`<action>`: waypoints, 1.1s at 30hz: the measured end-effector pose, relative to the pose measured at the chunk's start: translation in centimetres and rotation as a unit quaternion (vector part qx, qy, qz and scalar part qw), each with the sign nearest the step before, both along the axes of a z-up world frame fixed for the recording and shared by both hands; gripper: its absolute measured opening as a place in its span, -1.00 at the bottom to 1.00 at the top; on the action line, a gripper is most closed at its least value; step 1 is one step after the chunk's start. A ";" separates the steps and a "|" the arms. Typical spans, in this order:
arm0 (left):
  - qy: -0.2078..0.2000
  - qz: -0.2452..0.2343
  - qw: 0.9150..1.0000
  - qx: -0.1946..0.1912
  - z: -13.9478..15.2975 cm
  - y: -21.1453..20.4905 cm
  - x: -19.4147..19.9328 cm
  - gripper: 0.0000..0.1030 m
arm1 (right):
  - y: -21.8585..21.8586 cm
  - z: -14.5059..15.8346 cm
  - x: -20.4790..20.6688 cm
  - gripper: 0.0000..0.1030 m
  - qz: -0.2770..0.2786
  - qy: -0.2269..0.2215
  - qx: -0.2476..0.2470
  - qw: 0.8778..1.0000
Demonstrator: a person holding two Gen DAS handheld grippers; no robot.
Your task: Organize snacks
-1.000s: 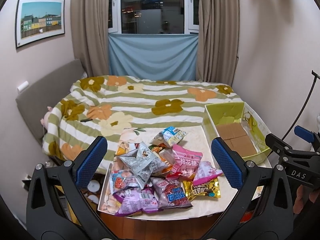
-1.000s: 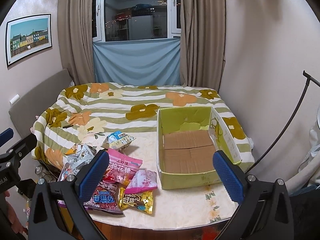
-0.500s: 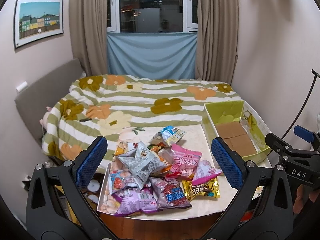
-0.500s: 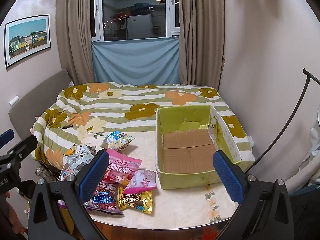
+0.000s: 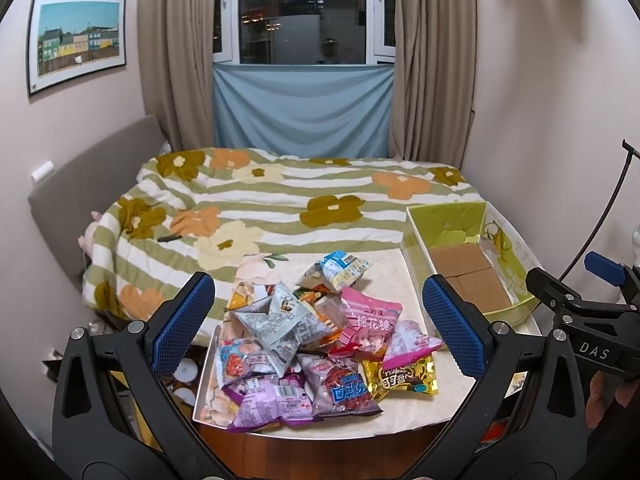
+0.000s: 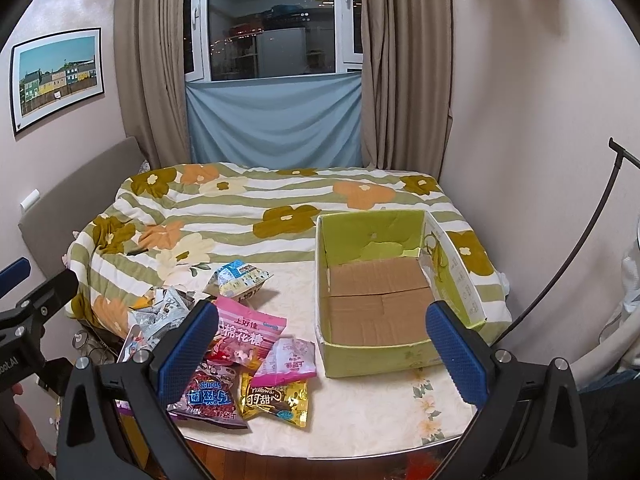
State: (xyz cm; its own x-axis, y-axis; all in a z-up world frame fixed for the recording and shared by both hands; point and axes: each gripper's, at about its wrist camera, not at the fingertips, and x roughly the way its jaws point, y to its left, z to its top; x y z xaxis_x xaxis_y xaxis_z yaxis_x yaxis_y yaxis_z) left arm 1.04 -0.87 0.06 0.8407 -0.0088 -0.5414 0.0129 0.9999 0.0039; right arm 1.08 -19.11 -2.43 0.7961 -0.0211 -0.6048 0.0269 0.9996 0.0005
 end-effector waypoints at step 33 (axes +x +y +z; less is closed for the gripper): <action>0.118 -0.020 0.992 -0.033 -7.7 1.2 2.8 0.99 | -0.5 -4.4 0.5 0.99 -0.013 0.066 0.030 0.997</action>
State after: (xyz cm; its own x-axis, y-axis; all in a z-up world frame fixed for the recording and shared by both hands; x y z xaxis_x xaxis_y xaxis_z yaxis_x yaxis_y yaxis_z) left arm 3.85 0.33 -7.64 0.6890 -0.0818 -0.7201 0.0462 0.9965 -0.0690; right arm 1.55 -19.63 -6.85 0.7092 -0.0023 -0.7050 0.0570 0.9969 0.0540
